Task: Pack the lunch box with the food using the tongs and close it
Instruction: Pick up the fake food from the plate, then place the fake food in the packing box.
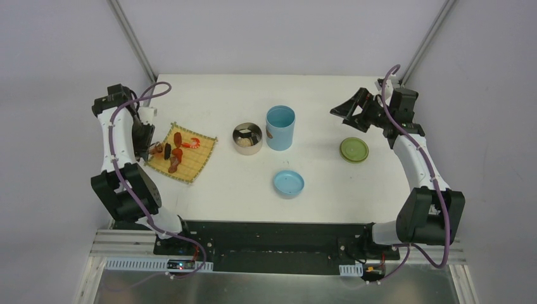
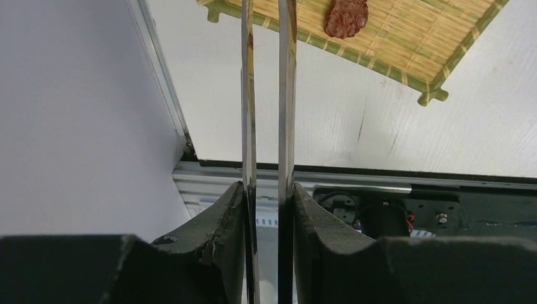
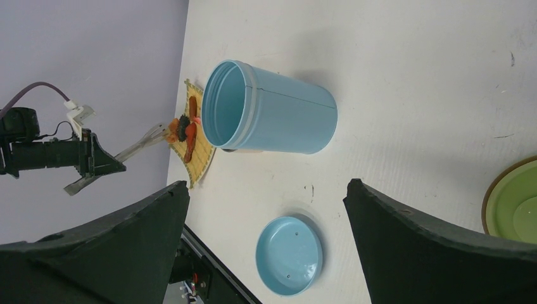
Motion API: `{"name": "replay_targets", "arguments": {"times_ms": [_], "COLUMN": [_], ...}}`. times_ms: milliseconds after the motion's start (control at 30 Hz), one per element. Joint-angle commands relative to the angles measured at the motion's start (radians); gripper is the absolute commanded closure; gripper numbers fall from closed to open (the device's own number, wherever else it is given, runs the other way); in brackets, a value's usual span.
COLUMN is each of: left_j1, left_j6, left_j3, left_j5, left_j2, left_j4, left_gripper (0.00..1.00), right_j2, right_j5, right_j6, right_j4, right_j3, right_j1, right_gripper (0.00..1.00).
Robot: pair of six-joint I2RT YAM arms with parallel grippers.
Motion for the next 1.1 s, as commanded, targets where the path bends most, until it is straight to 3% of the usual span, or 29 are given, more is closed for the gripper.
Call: {"name": "replay_targets", "arguments": {"times_ms": [0,267,567,733,1067], "left_j1": [-0.013,-0.103,-0.413,-0.616,-0.8], "left_j6": [-0.019,-0.035,-0.115,-0.099,-0.096], "left_j3": [0.044,0.147,0.393,0.507,0.683], "left_j5": [0.018,0.101,0.32,0.37,0.4], "left_j2": [-0.081,-0.12,-0.115,-0.051,0.146], "left_j4": [-0.051,-0.099,-0.09,-0.065,-0.058], "left_gripper": [0.85,0.9,0.89,0.87,0.85], "right_j2": [-0.006,-0.005,-0.011,-0.01,-0.022], "right_j5": [-0.007,-0.012,-0.014,-0.016,-0.008], "right_j6": [-0.019,-0.017,-0.024,-0.027,-0.038], "right_j4": [0.006,0.009,0.007,0.005,0.001], "right_j3": [0.051,0.052,0.049,0.048,0.044], "right_j1": [0.005,0.006,0.006,0.006,0.006], "right_gripper": [0.02,0.02,0.02,0.02,0.02]}}
